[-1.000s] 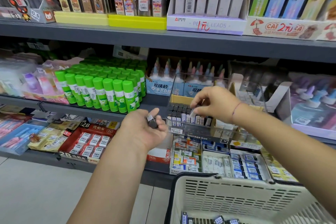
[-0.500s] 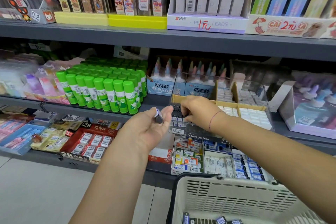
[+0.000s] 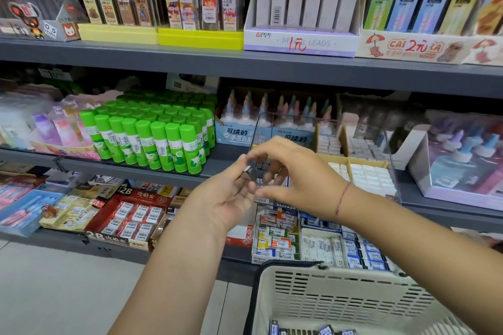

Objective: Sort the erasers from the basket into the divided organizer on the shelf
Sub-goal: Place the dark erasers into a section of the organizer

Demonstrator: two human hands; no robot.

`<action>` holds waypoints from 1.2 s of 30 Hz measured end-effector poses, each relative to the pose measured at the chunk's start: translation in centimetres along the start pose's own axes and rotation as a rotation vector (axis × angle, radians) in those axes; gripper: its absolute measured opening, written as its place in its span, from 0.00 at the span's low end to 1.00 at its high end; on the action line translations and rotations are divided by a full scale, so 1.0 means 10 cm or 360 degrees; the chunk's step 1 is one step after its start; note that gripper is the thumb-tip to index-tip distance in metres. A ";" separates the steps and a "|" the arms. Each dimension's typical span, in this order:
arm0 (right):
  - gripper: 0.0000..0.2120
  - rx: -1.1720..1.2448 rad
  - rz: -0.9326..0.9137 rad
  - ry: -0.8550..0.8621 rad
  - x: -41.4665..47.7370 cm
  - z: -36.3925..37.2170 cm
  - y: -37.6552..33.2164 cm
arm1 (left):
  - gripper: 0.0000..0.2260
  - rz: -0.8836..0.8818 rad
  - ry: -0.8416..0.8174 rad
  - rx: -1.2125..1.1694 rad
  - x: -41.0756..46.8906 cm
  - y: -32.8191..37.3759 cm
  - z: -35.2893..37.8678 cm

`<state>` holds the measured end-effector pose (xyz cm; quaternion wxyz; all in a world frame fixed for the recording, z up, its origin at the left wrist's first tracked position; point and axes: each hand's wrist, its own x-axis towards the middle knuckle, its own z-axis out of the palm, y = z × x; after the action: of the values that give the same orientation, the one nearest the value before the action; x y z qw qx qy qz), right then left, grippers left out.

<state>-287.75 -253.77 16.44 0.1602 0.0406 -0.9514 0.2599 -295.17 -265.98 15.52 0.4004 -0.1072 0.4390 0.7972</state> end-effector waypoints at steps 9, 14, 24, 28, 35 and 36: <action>0.08 0.0059 0.0324 0.0311 0.02 -0.17 0.12 | 0.12 0.0294 0.0354 0.0380 0.12 -0.08 0.00; 0.07 -0.0125 0.0756 -0.0020 0.09 -0.27 0.43 | 0.05 0.0455 0.0476 0.0681 0.25 -0.10 -0.11; 0.08 -0.0358 0.0765 -0.0247 0.27 0.16 0.59 | 0.06 0.0199 0.0258 0.0647 0.43 -0.24 -0.12; 0.07 -0.0450 0.0705 -0.0291 0.30 0.19 0.58 | 0.06 0.0194 0.0265 0.0626 0.46 -0.24 -0.13; 0.09 -0.0445 0.0675 -0.0232 0.25 0.17 0.60 | 0.08 0.0196 0.0235 0.0647 0.42 -0.23 -0.16; 0.10 -0.0435 0.0671 -0.0216 0.24 0.16 0.60 | 0.08 0.0202 0.0242 0.0672 0.42 -0.23 -0.17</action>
<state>-291.38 -249.40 13.05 0.0422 -0.1633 -0.9737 0.1531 -296.53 -264.38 10.90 0.3287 -0.0529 0.6307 0.7010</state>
